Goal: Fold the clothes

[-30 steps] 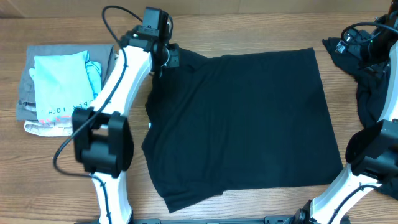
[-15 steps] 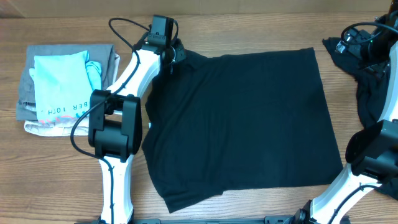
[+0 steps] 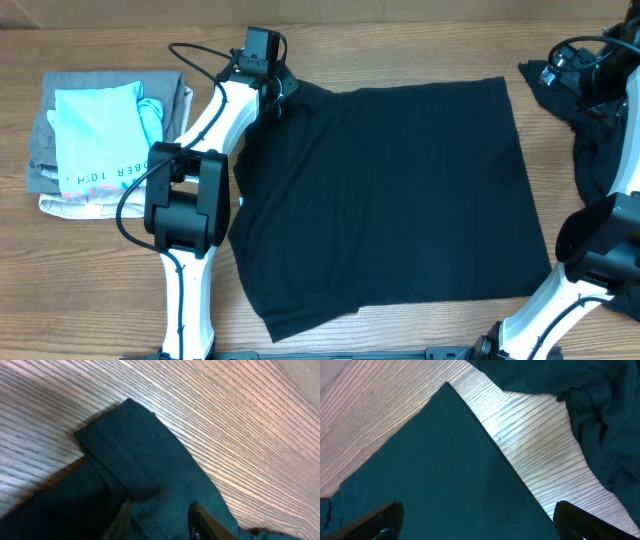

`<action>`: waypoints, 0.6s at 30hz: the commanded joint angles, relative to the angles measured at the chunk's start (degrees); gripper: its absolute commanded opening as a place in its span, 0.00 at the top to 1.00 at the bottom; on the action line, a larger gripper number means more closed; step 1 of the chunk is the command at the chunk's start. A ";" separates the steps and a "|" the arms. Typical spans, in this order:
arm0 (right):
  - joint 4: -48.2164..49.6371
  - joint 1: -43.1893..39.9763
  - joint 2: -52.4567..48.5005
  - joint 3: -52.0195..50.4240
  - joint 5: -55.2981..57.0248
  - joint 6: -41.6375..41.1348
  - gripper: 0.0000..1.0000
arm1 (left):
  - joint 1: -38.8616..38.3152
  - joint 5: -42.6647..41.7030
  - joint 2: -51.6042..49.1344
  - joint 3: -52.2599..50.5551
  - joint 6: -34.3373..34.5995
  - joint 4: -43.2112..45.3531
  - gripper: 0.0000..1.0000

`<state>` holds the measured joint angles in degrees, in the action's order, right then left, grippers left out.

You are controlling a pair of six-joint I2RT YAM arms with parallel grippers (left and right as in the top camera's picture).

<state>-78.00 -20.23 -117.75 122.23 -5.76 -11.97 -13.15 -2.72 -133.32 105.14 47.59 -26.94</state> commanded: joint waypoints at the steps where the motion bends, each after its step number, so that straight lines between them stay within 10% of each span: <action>1: 0.28 0.11 0.00 0.42 -0.33 0.02 0.00 | 0.17 1.46 -2.03 0.70 1.33 0.22 0.59; 18: 0.28 0.11 -0.02 0.42 -0.33 0.02 0.00 | 0.07 0.55 -4.90 0.68 1.75 1.40 0.64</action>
<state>-78.00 -20.21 -117.75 122.23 -5.78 -11.97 -13.15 -2.28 -136.11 105.14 48.14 -26.15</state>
